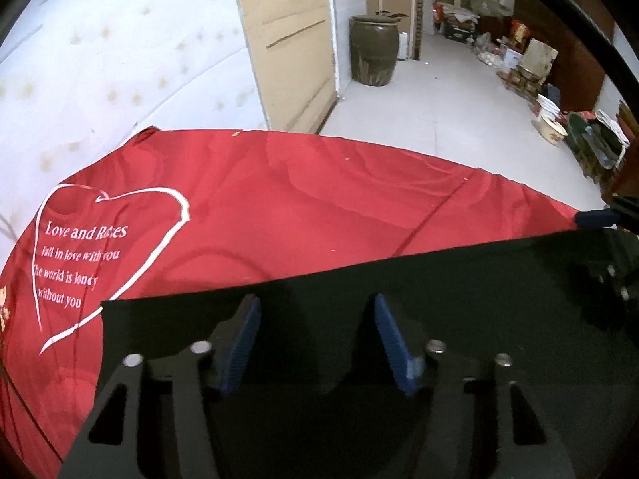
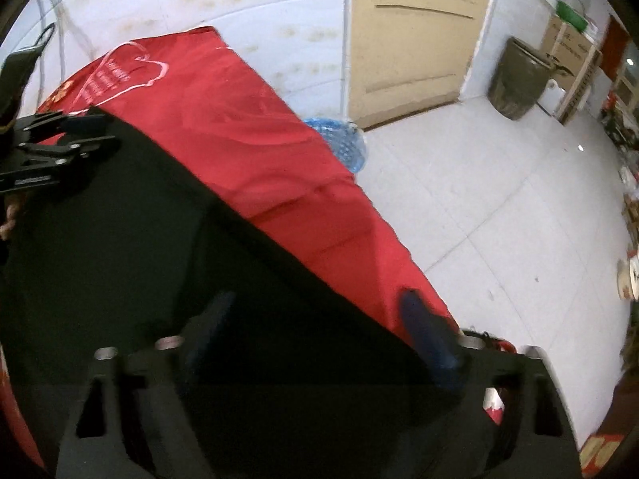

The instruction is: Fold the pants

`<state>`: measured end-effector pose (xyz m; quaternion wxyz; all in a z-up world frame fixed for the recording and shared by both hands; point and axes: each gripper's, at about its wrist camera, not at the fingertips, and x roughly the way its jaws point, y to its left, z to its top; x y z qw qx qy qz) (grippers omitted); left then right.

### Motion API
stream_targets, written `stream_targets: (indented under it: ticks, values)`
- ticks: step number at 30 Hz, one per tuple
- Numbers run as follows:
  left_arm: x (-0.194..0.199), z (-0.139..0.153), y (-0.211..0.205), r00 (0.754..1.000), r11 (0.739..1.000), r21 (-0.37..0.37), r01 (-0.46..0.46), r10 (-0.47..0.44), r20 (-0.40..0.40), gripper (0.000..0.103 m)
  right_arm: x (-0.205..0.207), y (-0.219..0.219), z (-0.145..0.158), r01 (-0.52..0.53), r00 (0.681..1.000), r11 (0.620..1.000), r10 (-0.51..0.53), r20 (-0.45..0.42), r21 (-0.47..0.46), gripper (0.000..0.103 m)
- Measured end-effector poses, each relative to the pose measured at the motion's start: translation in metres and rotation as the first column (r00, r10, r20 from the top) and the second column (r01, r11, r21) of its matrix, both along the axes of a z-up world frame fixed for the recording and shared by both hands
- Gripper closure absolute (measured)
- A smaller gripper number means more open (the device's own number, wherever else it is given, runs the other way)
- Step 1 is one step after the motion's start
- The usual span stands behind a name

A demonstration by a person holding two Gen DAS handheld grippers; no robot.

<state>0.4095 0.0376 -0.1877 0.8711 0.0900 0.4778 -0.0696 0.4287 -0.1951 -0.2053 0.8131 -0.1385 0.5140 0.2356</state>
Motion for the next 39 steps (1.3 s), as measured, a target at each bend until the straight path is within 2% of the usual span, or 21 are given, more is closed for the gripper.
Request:
stream_targets:
  ticks: [1, 2, 4, 5, 7, 9, 14, 18, 22, 26, 29, 33, 34, 36, 39]
  values:
    - [0.000, 0.001, -0.003, 1.000, 1.000, 0.003, 0.016, -0.016, -0.004, 0.062, 0.000, 0.003, 0.002, -0.013, 1.000, 1.000, 0.013, 0.001, -0.018, 0.066]
    - [0.000, 0.001, -0.006, 0.999, 0.999, 0.007, 0.037, -0.037, -0.008, 0.068, 0.000, 0.007, 0.003, -0.033, 0.999, 0.999, 0.033, 0.001, -0.037, 0.072]
    - [-0.004, 0.002, -0.017, 0.997, 0.997, 0.041, 0.072, -0.072, -0.004, 0.087, -0.001, 0.010, 0.004, -0.049, 0.999, 0.997, 0.049, 0.000, -0.063, 0.083]
    - [-0.005, 0.002, -0.022, 0.997, 0.995, 0.056, 0.079, -0.079, -0.001, 0.093, -0.001, 0.011, 0.004, -0.051, 0.999, 0.997, 0.050, -0.008, -0.064, 0.089]
    - [-0.006, 0.001, -0.028, 0.997, 0.994, 0.085, 0.071, -0.071, 0.003, 0.099, -0.002, 0.012, 0.004, -0.050, 0.999, 0.994, 0.050, -0.003, -0.100, 0.100]
    - [-0.006, 0.004, -0.030, 0.998, 0.994, 0.096, 0.056, -0.056, -0.003, 0.100, -0.005, 0.013, 0.012, -0.028, 1.000, 0.994, 0.028, 0.002, -0.106, 0.100]
    - [-0.030, 0.041, -0.015, 0.999, 1.000, 0.013, 0.009, -0.009, 0.044, 0.100, -0.045, 0.012, 0.056, -0.002, 0.996, 0.996, 0.009, 0.085, -0.085, 0.100]
    - [-0.086, 0.078, -0.008, 0.994, 0.999, -0.037, -0.002, 0.006, 0.113, 0.100, -0.104, 0.011, 0.089, 0.002, 0.992, 0.998, 0.006, 0.127, -0.058, 0.100]
    - [-0.154, 0.095, 0.002, 0.991, 0.997, -0.078, -0.021, 0.032, 0.133, 0.101, -0.180, 0.014, 0.104, 0.020, 0.992, 0.999, -0.016, 0.124, -0.031, 0.100]
    - [-0.209, 0.086, 0.013, 0.995, 0.994, -0.099, -0.046, 0.054, 0.088, 0.101, -0.245, 0.020, 0.087, 0.078, 0.996, 0.997, -0.078, 0.042, 0.017, 0.100]
    - [-0.242, 0.065, 0.016, 0.996, 0.990, -0.113, -0.083, 0.084, 0.006, 0.101, -0.282, 0.023, 0.061, 0.145, 0.989, 0.988, -0.142, -0.051, 0.048, 0.100]
    - [-0.268, 0.032, 0.021, 0.986, 0.988, -0.083, -0.127, 0.116, -0.121, 0.100, -0.307, 0.022, 0.024, 0.226, 0.956, 0.971, -0.206, -0.209, 0.081, 0.099]
    - [-0.273, 0.028, 0.023, 0.981, 0.987, -0.077, -0.140, 0.127, -0.150, 0.100, -0.311, 0.019, 0.019, 0.259, 0.943, 0.962, -0.233, -0.238, 0.085, 0.095]
    - [-0.284, 0.027, 0.030, 0.969, 0.979, -0.072, -0.190, 0.175, -0.175, 0.100, -0.321, 0.013, 0.023, 0.304, 0.924, 0.947, -0.266, -0.276, 0.105, 0.095]
    - [-0.299, 0.041, 0.047, 0.958, 0.961, -0.107, -0.254, 0.235, -0.165, 0.098, -0.333, -0.005, 0.039, 0.380, 0.904, 0.908, -0.324, -0.278, 0.177, 0.079]
